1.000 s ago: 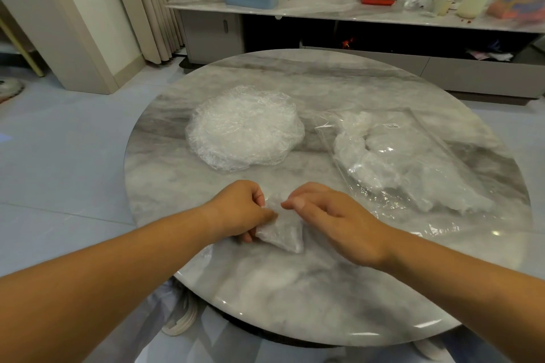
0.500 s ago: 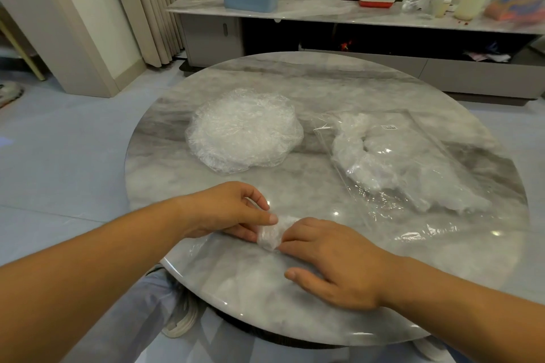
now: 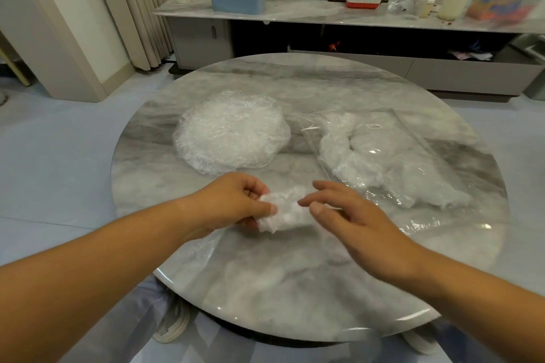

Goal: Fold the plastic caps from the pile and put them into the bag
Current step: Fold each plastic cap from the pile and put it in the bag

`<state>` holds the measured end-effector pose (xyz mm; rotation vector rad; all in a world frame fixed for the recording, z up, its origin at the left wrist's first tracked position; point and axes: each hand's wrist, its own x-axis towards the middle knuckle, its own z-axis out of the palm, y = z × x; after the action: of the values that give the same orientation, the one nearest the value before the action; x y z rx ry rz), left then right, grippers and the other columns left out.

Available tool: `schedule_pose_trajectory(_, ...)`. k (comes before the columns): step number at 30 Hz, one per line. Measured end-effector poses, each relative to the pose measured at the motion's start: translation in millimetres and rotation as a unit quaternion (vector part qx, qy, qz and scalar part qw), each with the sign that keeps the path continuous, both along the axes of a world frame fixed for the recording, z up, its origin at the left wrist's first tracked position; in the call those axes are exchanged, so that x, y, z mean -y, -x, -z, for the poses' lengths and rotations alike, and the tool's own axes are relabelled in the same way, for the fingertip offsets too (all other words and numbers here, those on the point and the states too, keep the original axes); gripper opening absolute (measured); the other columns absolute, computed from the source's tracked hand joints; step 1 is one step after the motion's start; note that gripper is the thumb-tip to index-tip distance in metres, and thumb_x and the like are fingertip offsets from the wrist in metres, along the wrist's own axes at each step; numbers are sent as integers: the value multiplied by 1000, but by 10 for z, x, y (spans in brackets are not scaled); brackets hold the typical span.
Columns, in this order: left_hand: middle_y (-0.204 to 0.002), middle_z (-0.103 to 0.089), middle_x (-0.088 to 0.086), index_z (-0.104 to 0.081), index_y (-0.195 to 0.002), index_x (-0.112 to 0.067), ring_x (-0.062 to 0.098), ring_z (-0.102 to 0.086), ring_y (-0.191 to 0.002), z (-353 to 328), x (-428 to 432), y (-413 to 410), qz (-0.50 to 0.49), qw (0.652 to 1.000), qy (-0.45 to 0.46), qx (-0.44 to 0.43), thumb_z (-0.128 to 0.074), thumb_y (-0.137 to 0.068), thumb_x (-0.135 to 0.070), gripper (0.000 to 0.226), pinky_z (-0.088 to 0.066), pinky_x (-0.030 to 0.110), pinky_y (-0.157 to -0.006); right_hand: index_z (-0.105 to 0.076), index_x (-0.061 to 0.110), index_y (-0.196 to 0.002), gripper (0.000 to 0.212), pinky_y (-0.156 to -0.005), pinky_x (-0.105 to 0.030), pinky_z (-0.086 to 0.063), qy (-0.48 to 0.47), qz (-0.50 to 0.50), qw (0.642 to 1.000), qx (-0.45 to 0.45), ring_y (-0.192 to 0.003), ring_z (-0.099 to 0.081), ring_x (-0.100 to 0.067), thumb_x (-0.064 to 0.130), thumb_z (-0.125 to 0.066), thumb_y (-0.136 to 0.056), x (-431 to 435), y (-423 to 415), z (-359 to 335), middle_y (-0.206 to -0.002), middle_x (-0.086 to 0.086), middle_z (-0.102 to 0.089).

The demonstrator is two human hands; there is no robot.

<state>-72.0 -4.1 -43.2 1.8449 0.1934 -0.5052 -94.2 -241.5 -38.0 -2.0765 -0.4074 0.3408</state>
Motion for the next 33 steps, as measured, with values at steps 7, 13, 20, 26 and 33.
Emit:
schedule_pose_trajectory(7, -99, -63, 19, -64, -108, -4, 29, -65, -81, -224, 438, -29, 25, 995, 90, 18, -81, -80, -4, 33, -59, 30, -67, -82, 24, -95, 41, -98, -49, -56, -181, 78, 971, -138, -104, -70, -17, 58, -60, -88, 386, -54, -136, -109, 4, -76)
schedule_pose_trajectory(13, -84, -63, 10, -67, -103, -8, 19, -68, -77, -293, 913, 35, 94, 993, 31, 67, -80, -84, -19, 25, -62, 34, -75, -82, 11, -90, 52, -86, -41, -61, -163, 126, 976, -76, -96, -72, -26, 53, -51, -92, 780, -10, -163, -99, -8, -78)
schedule_pose_trajectory(20, -159, -26, -16, -63, -128, -39, 2, -17, -148, -225, 1408, 111, 254, 913, -210, 243, -46, -98, -58, 39, -24, 28, -120, -80, 10, -73, 70, -83, -40, -58, -148, 268, 951, -49, -92, -71, -33, 49, -32, -107, 1512, -218, -2, -91, -14, -77)
schedule_pose_trajectory(26, -165, 24, 0, -53, -142, -27, 11, 30, -148, 2, 1594, 233, 344, 819, -388, 245, -25, -99, -66, 64, 2, 40, -126, -82, 21, -75, 78, -85, -33, -55, -3, 224, 973, -50, -91, -71, -23, 72, -25, -93, 1702, -257, 109, -89, -4, -76)
schedule_pose_trajectory(33, -163, 31, 2, 9, -160, -14, 15, 28, -150, 72, 1597, 307, 322, 791, -453, 257, -16, -98, -70, 87, 0, 39, -127, -81, 31, -85, 81, -101, -35, -48, 108, 151, 982, -20, -102, -66, -9, 87, -22, -85, 1624, -217, 109, -102, 11, -74)
